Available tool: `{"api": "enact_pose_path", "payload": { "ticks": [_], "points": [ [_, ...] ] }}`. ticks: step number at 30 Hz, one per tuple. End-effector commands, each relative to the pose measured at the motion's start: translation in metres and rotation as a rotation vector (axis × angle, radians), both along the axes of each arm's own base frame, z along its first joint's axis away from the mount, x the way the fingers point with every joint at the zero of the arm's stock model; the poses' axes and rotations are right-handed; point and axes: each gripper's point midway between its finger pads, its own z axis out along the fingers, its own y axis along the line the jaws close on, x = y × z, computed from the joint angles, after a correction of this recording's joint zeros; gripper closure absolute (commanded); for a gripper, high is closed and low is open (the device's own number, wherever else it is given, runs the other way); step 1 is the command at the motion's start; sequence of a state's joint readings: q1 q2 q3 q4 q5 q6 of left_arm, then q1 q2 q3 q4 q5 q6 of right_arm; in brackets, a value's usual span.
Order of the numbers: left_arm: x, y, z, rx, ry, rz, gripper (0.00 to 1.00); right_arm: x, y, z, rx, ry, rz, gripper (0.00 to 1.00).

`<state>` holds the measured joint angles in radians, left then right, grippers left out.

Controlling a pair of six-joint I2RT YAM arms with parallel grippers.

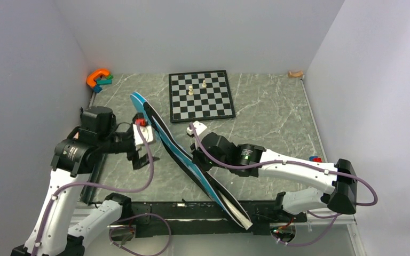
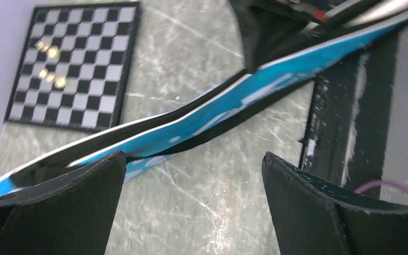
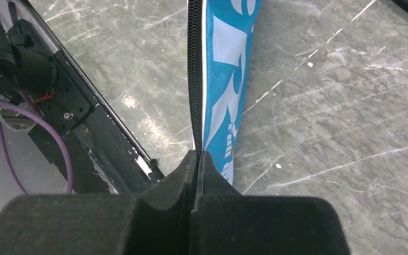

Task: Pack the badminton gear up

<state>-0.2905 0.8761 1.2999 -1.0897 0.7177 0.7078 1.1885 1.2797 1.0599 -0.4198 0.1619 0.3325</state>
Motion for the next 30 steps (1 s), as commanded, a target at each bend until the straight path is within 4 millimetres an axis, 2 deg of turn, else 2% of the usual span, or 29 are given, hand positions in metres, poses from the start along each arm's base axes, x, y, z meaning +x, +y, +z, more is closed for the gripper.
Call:
{"api": "enact_pose_path", "payload": {
  "ticks": [1,5,9,13,16,19,25,26,27,28,30],
  "points": [
    [-0.039,-0.019,-0.020,0.031,-0.093,-0.340,0.01,-0.004,0.016,0.048,0.158,-0.059,0.032,1.00],
    [-0.033,-0.031,-0.034,0.122,-0.206,-0.401,0.01,-0.010,0.021,0.059,0.164,-0.083,0.045,1.00],
    [-0.034,-0.049,-0.058,0.178,-0.183,-0.471,0.01,-0.023,0.032,0.070,0.169,-0.107,0.068,1.00],
    [-0.026,-0.062,-0.080,0.199,-0.191,-0.468,0.01,-0.033,0.041,0.078,0.175,-0.122,0.084,1.00],
    [-0.017,-0.062,-0.098,0.238,-0.199,-0.442,0.01,-0.040,0.043,0.082,0.186,-0.130,0.093,1.00],
    [-0.011,-0.065,-0.108,0.243,-0.207,-0.423,0.01,-0.046,0.044,0.085,0.200,-0.130,0.100,1.00],
    [-0.014,-0.073,-0.114,0.236,-0.176,-0.452,0.30,-0.058,0.048,0.079,0.212,-0.114,0.118,1.00],
    [-0.016,-0.075,-0.114,0.235,-0.177,-0.459,0.39,-0.059,0.048,0.078,0.214,-0.111,0.117,1.00],
    [-0.016,-0.076,-0.114,0.233,-0.175,-0.459,0.54,-0.059,0.048,0.078,0.221,-0.109,0.115,1.00],
    [-0.017,-0.078,-0.114,0.229,-0.172,-0.460,0.66,-0.060,0.048,0.078,0.225,-0.108,0.116,1.00],
    [-0.019,-0.079,-0.115,0.233,-0.163,-0.470,0.75,-0.061,0.048,0.078,0.234,-0.104,0.122,1.00]
  ]
}}
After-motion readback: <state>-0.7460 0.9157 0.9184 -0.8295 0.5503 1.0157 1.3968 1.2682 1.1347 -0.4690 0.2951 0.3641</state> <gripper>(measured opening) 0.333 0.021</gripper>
